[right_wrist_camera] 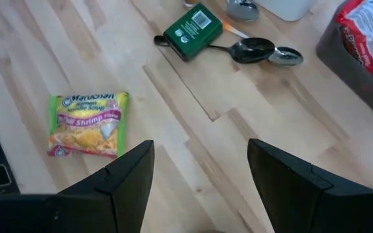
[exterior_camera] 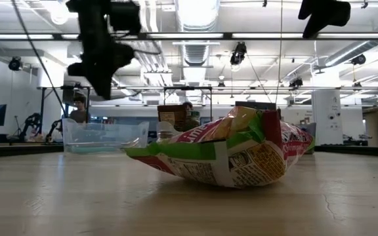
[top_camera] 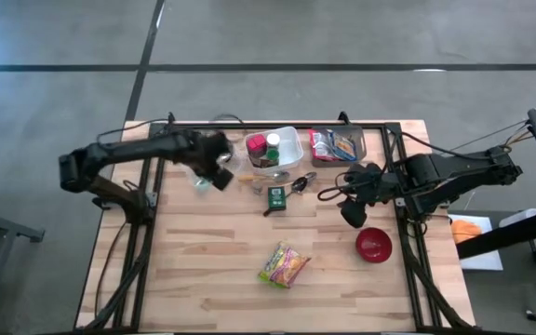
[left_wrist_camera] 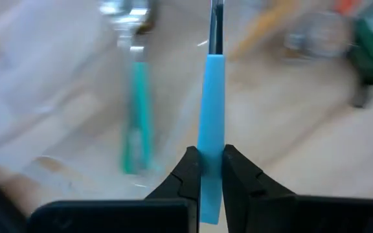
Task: Pick & Place Food Item
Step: Put the blue spoon into the transparent bin, then put the brown seasoning bottle into the white bin
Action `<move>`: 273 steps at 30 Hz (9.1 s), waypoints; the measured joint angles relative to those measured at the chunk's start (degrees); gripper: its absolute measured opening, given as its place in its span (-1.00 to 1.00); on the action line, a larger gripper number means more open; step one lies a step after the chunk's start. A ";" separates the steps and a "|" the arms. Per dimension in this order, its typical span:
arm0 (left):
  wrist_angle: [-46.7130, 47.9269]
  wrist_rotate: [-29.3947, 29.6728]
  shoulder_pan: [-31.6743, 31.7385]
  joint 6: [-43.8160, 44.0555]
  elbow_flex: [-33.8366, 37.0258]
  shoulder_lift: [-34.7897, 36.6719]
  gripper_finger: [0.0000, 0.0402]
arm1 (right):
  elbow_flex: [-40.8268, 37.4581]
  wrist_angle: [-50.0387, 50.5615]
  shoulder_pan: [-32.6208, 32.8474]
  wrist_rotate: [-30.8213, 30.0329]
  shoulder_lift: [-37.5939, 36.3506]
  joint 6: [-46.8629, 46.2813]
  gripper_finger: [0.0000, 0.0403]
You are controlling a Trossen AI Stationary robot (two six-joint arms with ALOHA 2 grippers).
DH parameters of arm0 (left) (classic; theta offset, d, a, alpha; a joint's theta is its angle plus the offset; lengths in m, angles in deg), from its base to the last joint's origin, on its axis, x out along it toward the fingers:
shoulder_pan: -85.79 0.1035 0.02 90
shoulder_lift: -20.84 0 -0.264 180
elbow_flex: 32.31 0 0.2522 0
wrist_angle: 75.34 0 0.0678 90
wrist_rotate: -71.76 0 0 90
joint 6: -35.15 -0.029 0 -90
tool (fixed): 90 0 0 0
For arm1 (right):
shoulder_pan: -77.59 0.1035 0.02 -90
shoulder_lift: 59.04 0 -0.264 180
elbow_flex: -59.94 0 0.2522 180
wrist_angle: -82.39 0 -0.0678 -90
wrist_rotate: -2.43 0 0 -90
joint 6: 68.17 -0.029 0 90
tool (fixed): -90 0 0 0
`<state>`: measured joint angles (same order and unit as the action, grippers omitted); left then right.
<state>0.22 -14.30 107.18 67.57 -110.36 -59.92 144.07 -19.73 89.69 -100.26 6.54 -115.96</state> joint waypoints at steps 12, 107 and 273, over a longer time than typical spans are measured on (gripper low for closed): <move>-0.87 -2.70 18.82 -22.24 3.30 -1.10 -0.88 | 0.00 -0.02 0.00 -1.34 0.00 -7.88 0.21; -20.07 -18.08 0.24 -9.67 11.45 9.41 -0.08 | 21.28 -16.42 -13.28 2.73 31.38 20.46 0.21; -18.22 -20.03 -1.21 -15.69 24.35 21.04 -0.83 | 28.66 -36.09 -16.18 9.70 63.19 51.20 0.45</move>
<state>-18.01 -34.33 105.97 51.88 -86.01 -38.88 172.74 -55.82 73.51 -90.56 69.73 -64.76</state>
